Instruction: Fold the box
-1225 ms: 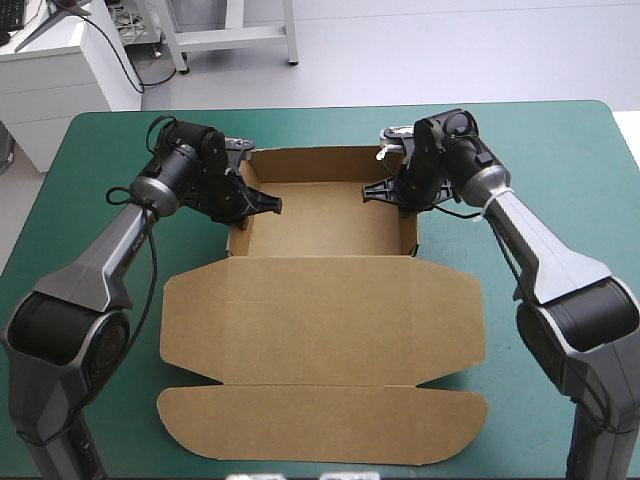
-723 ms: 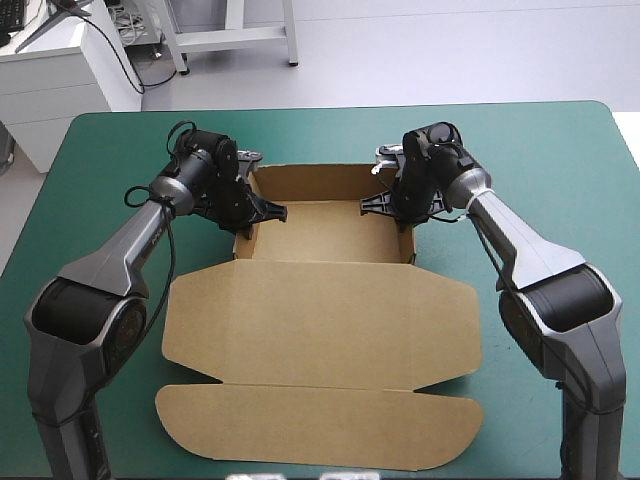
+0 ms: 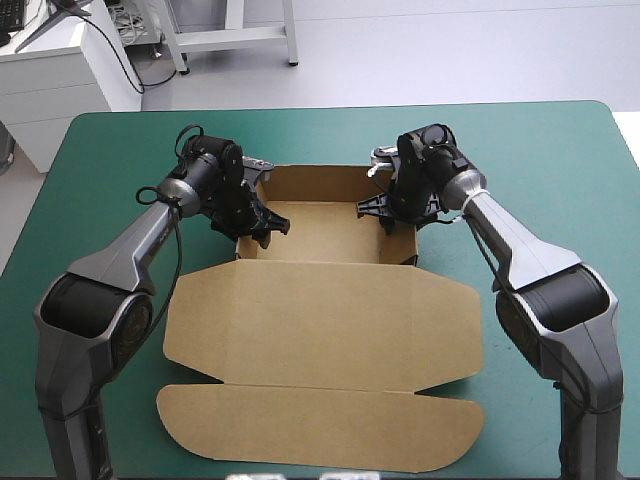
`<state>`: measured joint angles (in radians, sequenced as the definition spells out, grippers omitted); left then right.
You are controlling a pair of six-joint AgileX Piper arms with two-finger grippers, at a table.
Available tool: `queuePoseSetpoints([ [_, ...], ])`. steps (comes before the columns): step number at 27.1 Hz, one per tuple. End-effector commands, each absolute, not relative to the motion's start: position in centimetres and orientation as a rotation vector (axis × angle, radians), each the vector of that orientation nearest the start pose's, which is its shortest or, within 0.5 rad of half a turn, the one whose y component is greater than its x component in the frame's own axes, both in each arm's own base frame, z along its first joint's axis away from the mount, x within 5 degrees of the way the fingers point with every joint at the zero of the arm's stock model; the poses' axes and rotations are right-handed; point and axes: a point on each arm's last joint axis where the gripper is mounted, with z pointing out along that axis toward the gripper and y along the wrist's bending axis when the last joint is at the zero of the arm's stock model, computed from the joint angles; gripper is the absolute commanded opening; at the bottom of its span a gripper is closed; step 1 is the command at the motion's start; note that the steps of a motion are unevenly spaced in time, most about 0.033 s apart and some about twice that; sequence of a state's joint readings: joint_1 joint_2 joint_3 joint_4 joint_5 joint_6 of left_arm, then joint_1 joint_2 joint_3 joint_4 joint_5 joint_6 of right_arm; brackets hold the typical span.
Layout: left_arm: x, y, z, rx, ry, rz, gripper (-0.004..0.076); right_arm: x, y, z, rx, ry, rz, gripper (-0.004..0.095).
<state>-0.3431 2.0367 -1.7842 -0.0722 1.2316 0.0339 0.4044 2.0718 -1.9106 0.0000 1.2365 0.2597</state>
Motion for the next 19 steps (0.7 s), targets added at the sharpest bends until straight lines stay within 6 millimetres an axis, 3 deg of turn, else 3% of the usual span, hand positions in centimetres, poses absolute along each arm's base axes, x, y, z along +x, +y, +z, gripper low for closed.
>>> queuePoseSetpoints([
  [1,39.2,-15.2,28.4,0.539,2.86,-0.198,0.0465,40.0,17.0,30.5,-0.226,2.801,0.146,0.048],
  [7,39.8,-15.5,32.9,0.525,2.73,-0.24,0.0465,39.6,16.2,32.1,-0.283,2.738,0.049,0.0478],
  [14,40.0,-15.7,36.9,0.509,2.59,-0.27,0.0465,39.2,15.3,33.7,-0.287,2.681,-0.034,0.0478],
  [19,39.8,-15.5,40.1,0.51,2.478,-0.273,0.0433,38.4,14.8,36.1,-0.357,2.612,-0.042,0.0476],
])
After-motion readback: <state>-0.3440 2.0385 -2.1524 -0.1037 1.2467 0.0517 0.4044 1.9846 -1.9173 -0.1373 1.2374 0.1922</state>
